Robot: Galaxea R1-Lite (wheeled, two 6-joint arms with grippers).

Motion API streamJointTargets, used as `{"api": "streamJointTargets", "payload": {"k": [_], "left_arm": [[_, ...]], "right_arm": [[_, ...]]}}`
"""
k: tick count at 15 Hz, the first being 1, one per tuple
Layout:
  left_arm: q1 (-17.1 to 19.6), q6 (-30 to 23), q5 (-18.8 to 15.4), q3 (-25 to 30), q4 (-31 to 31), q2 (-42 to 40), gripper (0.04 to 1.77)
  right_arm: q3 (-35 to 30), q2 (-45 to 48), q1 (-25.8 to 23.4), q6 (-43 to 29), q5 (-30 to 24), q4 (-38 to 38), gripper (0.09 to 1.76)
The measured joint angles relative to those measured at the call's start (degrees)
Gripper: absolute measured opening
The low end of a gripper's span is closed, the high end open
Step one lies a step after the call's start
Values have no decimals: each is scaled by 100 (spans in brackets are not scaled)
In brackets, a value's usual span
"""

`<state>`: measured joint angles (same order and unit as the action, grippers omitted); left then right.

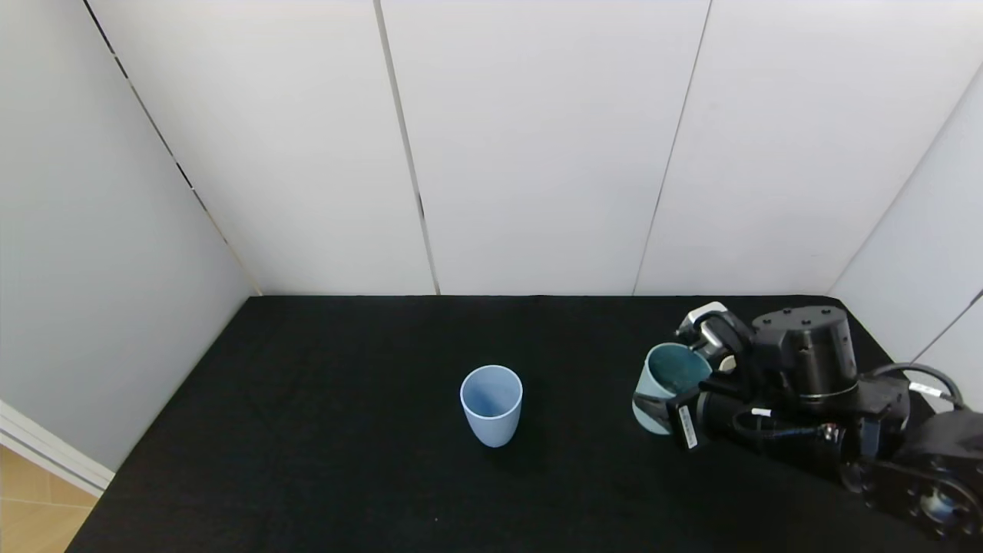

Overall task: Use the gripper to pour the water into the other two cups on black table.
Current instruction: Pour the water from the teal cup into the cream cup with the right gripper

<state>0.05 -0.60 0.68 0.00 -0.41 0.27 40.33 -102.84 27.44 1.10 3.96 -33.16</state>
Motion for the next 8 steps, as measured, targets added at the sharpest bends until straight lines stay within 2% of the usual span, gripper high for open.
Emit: {"api": "streamJointTargets", "payload": {"k": [4, 8], "left_arm": [[0, 0, 0, 0, 1, 0, 172], [-5, 0, 0, 0, 0, 0, 172]], "right_arm": [[855, 533, -338, 407, -2, 1009, 121], [1152, 922, -752, 913, -9, 1467, 121]]}}
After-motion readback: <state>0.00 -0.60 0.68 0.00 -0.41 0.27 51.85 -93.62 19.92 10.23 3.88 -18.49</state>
